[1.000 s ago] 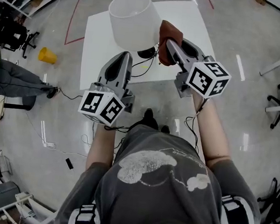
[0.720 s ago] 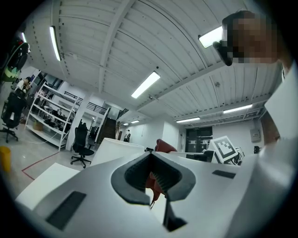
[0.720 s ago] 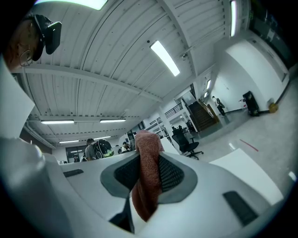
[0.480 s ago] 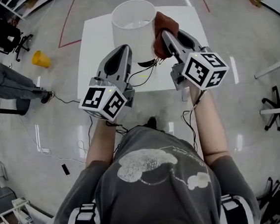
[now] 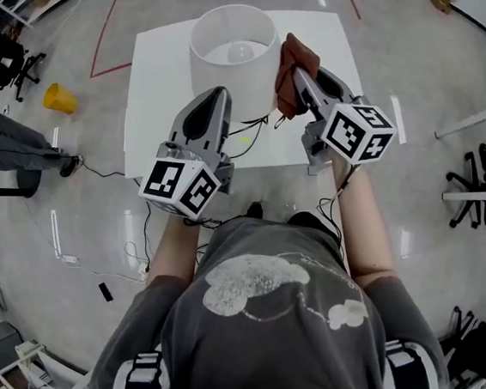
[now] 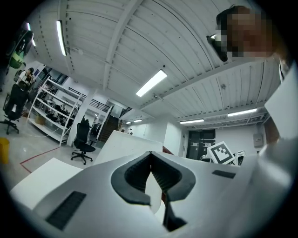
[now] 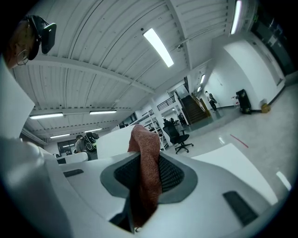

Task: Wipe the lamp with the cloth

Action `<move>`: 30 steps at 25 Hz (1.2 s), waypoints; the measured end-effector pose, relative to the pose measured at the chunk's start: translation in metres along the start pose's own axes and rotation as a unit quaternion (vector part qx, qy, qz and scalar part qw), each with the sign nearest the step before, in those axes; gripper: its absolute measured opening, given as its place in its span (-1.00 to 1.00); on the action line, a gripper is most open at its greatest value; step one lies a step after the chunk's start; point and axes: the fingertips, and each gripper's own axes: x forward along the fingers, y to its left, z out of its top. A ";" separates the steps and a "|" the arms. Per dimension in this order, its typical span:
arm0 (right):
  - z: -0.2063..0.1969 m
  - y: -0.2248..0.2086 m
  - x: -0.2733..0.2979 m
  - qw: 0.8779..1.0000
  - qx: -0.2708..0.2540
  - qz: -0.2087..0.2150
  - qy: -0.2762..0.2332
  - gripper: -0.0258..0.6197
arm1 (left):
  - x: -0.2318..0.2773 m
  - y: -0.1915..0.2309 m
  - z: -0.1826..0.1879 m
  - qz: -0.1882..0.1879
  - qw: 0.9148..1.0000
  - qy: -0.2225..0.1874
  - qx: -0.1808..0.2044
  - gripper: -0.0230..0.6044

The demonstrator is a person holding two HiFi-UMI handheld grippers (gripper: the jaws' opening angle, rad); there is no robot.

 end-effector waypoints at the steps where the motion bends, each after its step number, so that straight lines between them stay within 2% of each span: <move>1: -0.005 -0.007 0.000 1.000 0.003 0.003 0.007 -0.64 | 0.001 -0.001 -0.004 0.007 1.000 0.000 -0.001 -0.90; 7: -0.038 -0.042 -0.008 0.998 0.019 0.038 0.052 -0.64 | -0.001 -0.018 -0.033 0.069 0.998 -0.004 -0.008 -0.90; 11: -0.063 -0.046 -0.004 0.992 0.024 0.072 0.097 -0.64 | -0.011 -0.020 -0.048 0.122 0.992 -0.008 -0.011 -0.90; 16: -0.084 -0.057 -0.011 0.984 0.032 0.107 0.141 -0.64 | -0.015 -0.040 -0.065 0.169 0.986 -0.006 -0.004 -0.90; 25: -0.071 -0.061 -0.031 0.974 0.005 0.160 0.163 -0.64 | -0.031 -0.079 -0.079 0.233 0.972 -0.031 0.004 -0.90; 30: -0.056 -0.060 -0.041 0.970 0.007 0.188 0.155 -0.64 | -0.034 -0.100 -0.074 0.245 0.968 -0.051 0.007 -0.90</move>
